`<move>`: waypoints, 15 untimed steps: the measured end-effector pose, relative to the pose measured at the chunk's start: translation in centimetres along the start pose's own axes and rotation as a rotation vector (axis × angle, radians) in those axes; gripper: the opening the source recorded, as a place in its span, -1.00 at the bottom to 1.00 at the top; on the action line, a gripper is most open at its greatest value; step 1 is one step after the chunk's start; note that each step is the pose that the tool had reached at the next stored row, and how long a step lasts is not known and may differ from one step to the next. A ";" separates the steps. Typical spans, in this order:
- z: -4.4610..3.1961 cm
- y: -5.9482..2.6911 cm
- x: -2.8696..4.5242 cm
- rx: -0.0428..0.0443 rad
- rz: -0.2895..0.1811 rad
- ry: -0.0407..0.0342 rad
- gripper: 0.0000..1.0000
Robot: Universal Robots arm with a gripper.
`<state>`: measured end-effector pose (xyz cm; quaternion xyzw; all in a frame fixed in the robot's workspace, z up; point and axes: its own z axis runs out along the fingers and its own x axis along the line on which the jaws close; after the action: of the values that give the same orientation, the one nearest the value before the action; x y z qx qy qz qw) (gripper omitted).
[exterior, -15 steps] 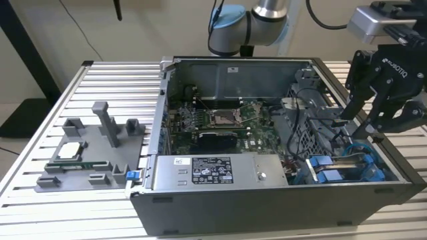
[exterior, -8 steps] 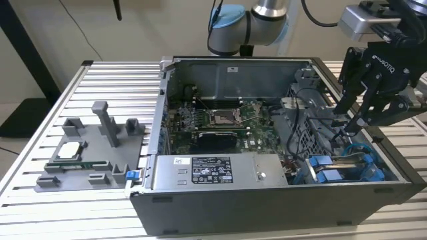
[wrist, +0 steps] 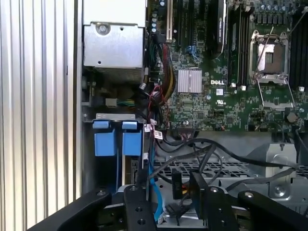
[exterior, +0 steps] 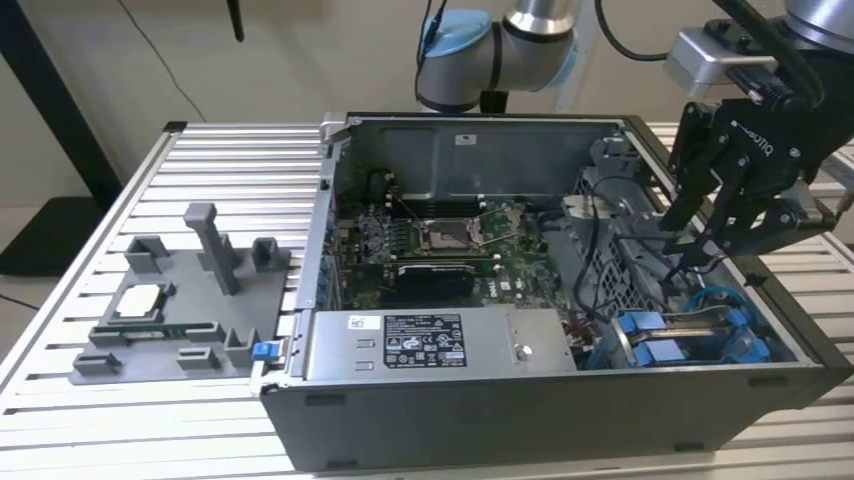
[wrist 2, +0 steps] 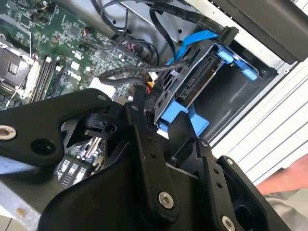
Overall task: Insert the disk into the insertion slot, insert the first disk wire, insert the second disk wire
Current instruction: 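Insert the disk into the insertion slot, then insert the first disk wire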
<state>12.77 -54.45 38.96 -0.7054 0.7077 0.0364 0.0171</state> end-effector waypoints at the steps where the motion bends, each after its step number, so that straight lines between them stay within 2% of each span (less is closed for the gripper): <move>1: 0.10 -0.01 0.01 0.0033 -0.001 -0.0004 1.00; 5: 0.52 -0.03 0.04 0.0154 -0.003 -0.0019 1.00; 6: 0.55 -0.01 0.03 0.0156 -0.003 -0.0028 -1.00; 8: 0.57 0.09 0.02 0.0161 -0.002 -0.0066 -1.00; 15: 0.59 0.36 -0.01 0.0219 -0.002 -0.0287 -1.00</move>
<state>12.40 -54.40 38.38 -0.7054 0.7069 0.0388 0.0350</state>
